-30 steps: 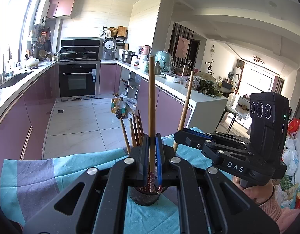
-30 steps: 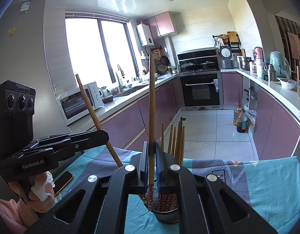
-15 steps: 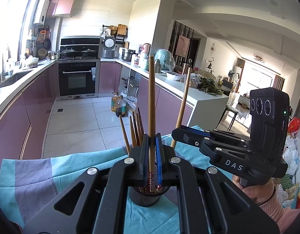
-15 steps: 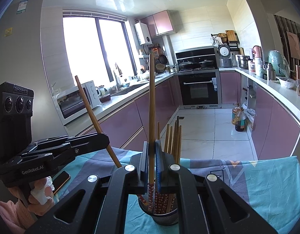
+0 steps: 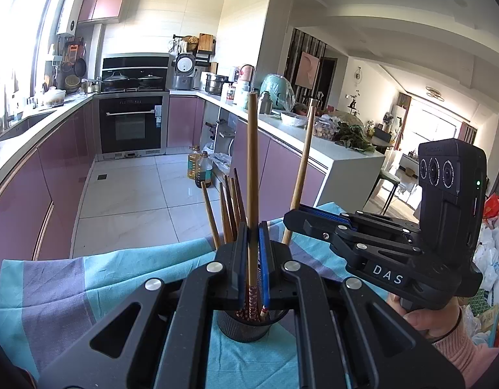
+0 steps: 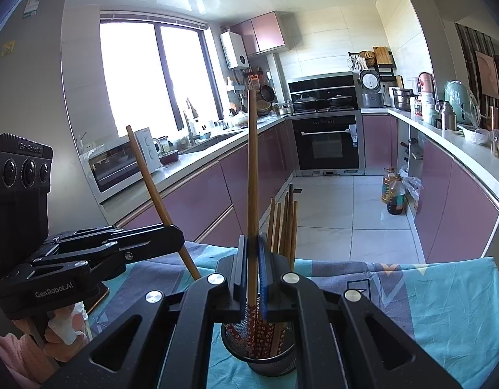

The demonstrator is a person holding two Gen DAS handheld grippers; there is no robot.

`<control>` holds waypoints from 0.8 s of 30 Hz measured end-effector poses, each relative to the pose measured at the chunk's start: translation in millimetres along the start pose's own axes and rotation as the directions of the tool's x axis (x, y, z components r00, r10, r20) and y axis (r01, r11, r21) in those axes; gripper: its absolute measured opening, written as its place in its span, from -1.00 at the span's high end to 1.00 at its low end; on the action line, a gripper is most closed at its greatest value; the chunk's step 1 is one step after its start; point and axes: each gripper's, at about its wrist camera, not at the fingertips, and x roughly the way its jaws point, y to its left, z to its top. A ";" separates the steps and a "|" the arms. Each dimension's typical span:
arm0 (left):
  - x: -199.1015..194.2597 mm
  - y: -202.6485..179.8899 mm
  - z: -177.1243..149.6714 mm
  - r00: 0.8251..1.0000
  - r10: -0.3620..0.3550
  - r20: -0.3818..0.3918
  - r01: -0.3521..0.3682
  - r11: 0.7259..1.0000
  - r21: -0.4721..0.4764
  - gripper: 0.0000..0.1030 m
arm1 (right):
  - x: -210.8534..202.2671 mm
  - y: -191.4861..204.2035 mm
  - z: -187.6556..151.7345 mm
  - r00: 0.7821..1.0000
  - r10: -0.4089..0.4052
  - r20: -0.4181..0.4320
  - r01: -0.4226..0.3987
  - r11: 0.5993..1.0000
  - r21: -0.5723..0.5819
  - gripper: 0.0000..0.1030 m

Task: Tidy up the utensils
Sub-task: 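Lower the right tool's chopstick into the cup while the left tool lowers its chopstick in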

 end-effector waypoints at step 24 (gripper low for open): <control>8.6 -4.0 7.0 0.999 0.007 -0.051 -0.006 1.000 0.005 0.86 | 11.1 -1.8 -10.5 0.999 -0.005 -0.038 0.005 1.000 0.002 0.89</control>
